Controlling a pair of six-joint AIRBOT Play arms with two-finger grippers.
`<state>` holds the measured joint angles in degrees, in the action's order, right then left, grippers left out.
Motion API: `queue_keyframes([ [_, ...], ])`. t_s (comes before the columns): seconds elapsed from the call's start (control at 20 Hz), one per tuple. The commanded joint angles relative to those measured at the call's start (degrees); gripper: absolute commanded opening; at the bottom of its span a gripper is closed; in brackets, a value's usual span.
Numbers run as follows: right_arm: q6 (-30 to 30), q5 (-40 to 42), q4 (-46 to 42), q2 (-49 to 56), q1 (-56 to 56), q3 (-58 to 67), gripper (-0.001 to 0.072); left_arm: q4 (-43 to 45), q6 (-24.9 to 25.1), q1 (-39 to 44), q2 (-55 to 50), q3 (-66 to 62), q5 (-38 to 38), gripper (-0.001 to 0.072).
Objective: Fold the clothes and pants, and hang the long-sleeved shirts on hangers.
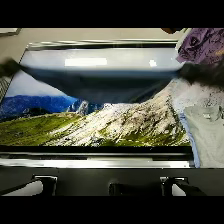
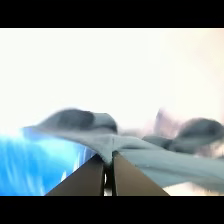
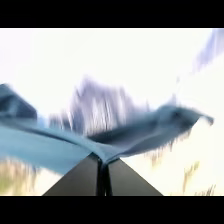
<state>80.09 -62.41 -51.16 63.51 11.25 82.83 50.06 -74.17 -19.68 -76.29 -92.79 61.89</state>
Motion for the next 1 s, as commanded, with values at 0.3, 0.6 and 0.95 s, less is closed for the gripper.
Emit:
queue_keyframes([
  [0.3,8.3,-6.8,-18.4,-13.3,0.0,36.8,0.0027,33.8,-21.0,0.0,27.2,-24.4,-0.4,0.0014],
  [0.6,10.9,-8.0,-25.6,-18.7,0.0,36.6,0.0027,38.1,-27.9,0.0,36.2,-19.6,4.0,0.0014],
  [0.95,15.7,-23.4,-21.8,0.6,0.0,32.1,0.0028,27.9,-15.1,0.3,23.0,-7.5,11.4,0.0014],
])
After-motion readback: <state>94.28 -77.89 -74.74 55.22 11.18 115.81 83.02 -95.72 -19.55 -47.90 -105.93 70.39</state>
